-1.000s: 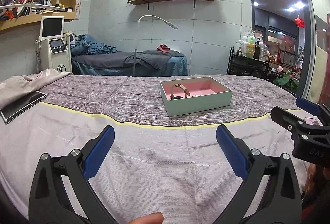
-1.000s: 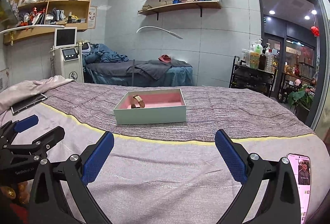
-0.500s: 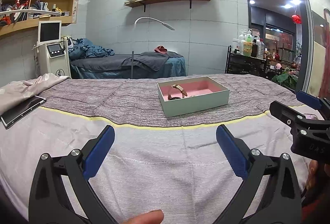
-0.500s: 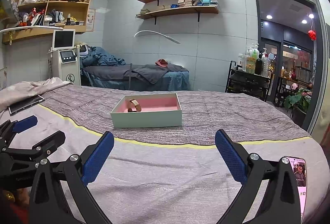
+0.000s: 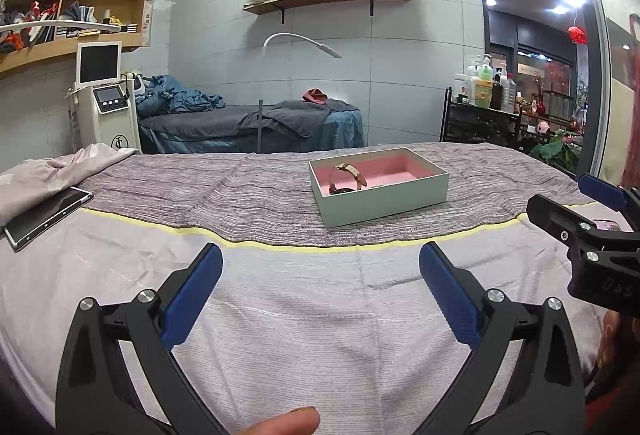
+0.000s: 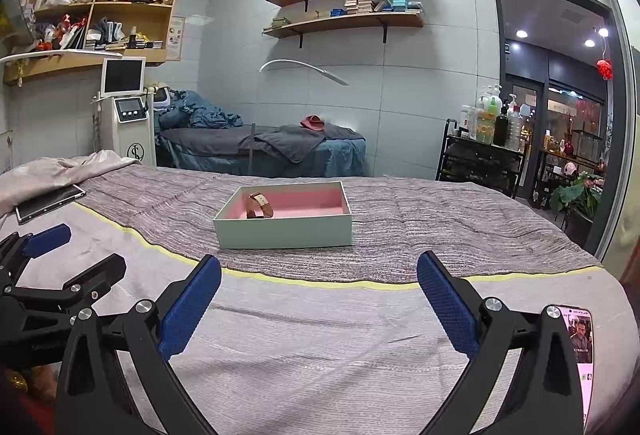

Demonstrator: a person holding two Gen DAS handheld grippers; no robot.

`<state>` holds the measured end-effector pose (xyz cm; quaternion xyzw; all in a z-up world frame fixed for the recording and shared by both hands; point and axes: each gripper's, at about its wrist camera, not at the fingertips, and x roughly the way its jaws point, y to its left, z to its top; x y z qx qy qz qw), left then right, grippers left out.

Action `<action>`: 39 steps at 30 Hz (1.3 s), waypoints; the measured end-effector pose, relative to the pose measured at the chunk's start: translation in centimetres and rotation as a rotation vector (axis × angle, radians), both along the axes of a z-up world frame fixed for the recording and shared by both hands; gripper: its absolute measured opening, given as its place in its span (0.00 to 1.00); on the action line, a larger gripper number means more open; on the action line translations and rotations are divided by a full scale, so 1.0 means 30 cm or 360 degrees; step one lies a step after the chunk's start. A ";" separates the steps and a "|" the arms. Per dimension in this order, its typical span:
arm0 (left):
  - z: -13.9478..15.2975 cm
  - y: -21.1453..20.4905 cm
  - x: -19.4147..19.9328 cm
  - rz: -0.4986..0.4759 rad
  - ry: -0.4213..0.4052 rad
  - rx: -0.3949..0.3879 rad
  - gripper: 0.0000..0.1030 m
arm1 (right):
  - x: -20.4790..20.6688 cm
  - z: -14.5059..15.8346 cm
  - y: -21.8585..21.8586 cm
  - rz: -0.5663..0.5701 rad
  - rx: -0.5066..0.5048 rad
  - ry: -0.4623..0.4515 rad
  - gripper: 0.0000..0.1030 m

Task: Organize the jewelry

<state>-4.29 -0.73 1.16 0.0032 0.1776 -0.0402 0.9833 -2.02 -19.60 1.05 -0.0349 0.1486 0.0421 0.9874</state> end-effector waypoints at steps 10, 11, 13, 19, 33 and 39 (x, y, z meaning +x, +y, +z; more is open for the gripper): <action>0.002 0.002 0.002 0.0002 0.0002 -0.0002 0.94 | 0.002 -0.005 0.001 0.0000 -0.0007 0.0005 0.94; 0.002 0.002 0.002 0.0001 0.0002 -0.0002 0.94 | 0.003 -0.005 0.001 0.0002 -0.0007 0.0005 0.94; 0.002 0.000 0.001 0.0000 0.0001 -0.0001 0.94 | 0.004 -0.006 0.002 0.0002 -0.0011 0.0008 0.94; 0.001 0.000 0.001 -0.0005 -0.0002 0.0004 0.94 | 0.002 -0.007 0.004 0.0004 -0.0012 0.0009 0.94; -0.003 -0.006 0.002 -0.0007 -0.0001 0.0008 0.94 | 0.001 -0.008 0.008 0.0005 -0.0013 0.0011 0.94; -0.002 -0.007 0.000 -0.0012 -0.0003 0.0008 0.94 | 0.001 -0.008 0.009 0.0004 -0.0014 0.0011 0.94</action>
